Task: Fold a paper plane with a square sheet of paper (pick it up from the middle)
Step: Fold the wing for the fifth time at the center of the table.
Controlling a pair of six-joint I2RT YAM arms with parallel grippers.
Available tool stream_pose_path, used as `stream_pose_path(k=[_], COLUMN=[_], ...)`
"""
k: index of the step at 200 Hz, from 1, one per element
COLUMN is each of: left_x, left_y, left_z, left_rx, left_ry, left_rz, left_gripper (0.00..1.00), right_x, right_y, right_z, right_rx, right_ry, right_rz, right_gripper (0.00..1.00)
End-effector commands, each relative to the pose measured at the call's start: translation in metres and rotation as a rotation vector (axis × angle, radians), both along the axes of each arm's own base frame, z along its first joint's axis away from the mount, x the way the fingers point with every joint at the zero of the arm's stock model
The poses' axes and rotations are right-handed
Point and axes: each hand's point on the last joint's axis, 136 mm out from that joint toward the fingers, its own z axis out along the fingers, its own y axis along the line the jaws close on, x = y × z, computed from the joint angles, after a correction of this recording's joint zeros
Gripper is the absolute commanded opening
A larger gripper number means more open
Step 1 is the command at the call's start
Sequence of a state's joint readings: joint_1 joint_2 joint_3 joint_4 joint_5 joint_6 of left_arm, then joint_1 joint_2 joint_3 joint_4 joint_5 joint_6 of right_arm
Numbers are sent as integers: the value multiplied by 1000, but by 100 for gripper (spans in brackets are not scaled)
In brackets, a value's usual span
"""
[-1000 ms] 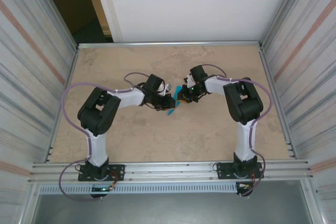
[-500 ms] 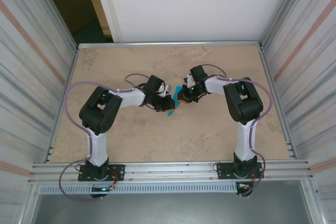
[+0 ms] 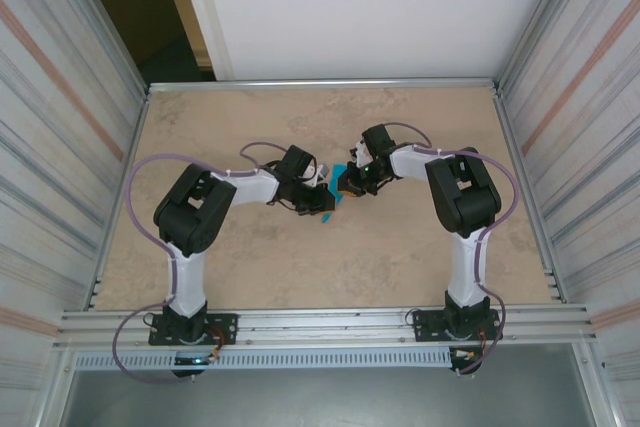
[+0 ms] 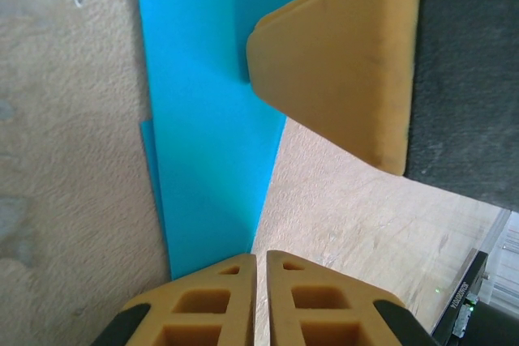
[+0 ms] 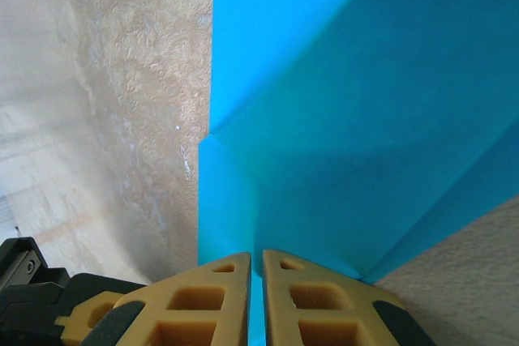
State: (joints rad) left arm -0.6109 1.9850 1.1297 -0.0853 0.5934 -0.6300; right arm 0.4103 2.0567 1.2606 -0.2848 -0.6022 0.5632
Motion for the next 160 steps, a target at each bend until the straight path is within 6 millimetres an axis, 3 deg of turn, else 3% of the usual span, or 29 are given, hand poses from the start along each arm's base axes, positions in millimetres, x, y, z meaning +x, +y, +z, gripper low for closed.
stream_pose_path(k=[1, 17, 56, 70, 135, 160], left_x=[-14, -12, 0, 3, -2, -2], left_y=[2, 0, -3, -1, 3, 4], left_z=[-14, -6, 37, 42, 14, 12], left_rx=[45, 34, -39, -54, -16, -10], left_ry=[61, 46, -60, -74, 4, -1], left_rz=[-16, -15, -6, 1, 13, 13], left_gripper=[12, 12, 17, 19, 15, 14], right_x=[-16, -16, -15, -14, -7, -6], right_y=[-15, -15, -12, -9, 3, 4], right_z=[-34, -34, -29, -24, 3, 7], right_rx=[-91, -90, -68, -48, 30, 36], right_ry=[79, 77, 66, 56, -3, -10], right_rz=[-5, -3, 0, 1, 21, 26], right_gripper=[12, 12, 12, 12, 14, 15])
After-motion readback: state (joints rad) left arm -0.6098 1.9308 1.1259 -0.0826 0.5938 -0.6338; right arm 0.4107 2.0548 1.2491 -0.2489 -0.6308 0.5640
